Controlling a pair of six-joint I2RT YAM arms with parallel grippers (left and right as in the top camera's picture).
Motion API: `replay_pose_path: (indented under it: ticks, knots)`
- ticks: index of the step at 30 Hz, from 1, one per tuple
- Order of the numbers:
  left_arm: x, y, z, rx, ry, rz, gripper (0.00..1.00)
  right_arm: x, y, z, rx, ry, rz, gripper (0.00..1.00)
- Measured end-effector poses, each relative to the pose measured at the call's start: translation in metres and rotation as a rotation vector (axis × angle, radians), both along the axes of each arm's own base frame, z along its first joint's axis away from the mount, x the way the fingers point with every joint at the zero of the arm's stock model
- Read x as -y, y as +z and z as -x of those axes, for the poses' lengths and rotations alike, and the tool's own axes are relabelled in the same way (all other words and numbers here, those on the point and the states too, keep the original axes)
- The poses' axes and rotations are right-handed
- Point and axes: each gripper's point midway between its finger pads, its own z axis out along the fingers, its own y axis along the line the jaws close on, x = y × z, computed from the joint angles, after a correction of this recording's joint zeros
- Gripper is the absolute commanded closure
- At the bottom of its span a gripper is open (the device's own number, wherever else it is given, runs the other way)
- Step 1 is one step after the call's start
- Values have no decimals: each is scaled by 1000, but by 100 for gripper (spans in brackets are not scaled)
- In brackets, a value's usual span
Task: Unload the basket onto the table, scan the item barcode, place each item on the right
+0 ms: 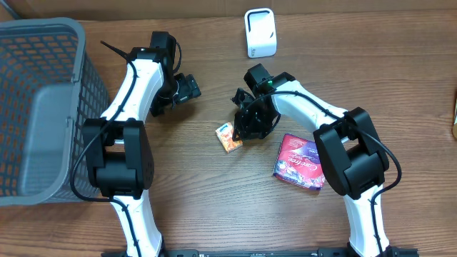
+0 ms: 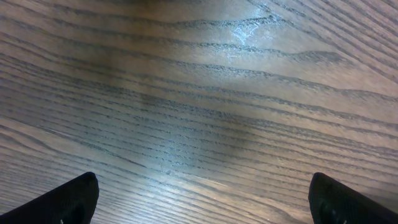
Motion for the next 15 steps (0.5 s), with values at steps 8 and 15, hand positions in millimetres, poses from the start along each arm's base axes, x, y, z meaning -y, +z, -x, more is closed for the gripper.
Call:
replay_pose_path:
  ticks: [8, 15]
  knots:
    - [0, 0, 0, 0, 0, 0, 0, 0, -8, 2, -10, -25, -3, 85]
    - [0, 0, 0, 0, 0, 0, 0, -5, -5, 3, -46, -61, -38, 96]
